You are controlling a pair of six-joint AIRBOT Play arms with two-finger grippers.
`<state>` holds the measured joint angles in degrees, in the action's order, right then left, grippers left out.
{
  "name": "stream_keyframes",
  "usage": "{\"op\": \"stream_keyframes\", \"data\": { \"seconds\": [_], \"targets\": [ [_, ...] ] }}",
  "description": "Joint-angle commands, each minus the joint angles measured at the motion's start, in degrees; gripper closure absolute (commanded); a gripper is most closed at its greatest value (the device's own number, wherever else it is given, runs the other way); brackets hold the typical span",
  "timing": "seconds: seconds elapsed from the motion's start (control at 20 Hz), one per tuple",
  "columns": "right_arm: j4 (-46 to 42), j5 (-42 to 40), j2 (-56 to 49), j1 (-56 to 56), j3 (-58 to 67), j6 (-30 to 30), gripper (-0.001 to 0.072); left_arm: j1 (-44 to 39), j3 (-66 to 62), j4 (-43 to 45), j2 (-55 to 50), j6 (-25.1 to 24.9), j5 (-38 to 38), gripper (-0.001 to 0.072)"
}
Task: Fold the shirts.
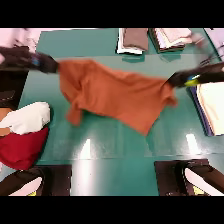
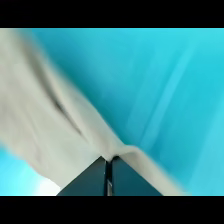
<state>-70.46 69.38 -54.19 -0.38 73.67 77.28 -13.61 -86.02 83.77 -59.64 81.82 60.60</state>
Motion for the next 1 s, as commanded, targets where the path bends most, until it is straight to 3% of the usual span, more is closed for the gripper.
{"op": "stream_keyframes", "data": {
  "seconds": [0.0, 0.25, 0.45, 0.6, 0.75, 0.95],
  "targets": [
    [-1.53, 1.36, 8.07, -6.6, 12.9, 0.26, 0.0692, -0.07, -10.36, 4.02, 9.92, 0.63, 0.48, 0.0682],
    [-1.55, 5.75, 12.07, -13.94, 24.33, 0.26, 0.0693, -0.07, -17.49, 1.51, 20.0, 0.63, 1.09, 0.0682],
    [-1.05, 13.9, 6.6, -16.41, 33.0, 0.31, 0.0693, -0.04, -16.9, -1.38, 21.24, 0.66, 5.66, 0.0682],
    [0.44, 18.67, -0.2, -15.91, 34.42, 1.84, 0.0693, -0.07, -11.63, -3.1, 17.11, 0.7, 9.75, 0.0682],
    [-0.11, 19.28, -7.04, -12.04, 27.04, 2.23, 0.0693, -0.07, -1.2, -6.99, 9.77, 0.63, 12.2, 0.0681],
    [-0.26, 17.03, -19.06, -6.84, 13.66, 2.23, 0.0693, -0.04, 13.62, -7.65, -4.22, -2.97, 5.81, 0.0681]
  ]
}}
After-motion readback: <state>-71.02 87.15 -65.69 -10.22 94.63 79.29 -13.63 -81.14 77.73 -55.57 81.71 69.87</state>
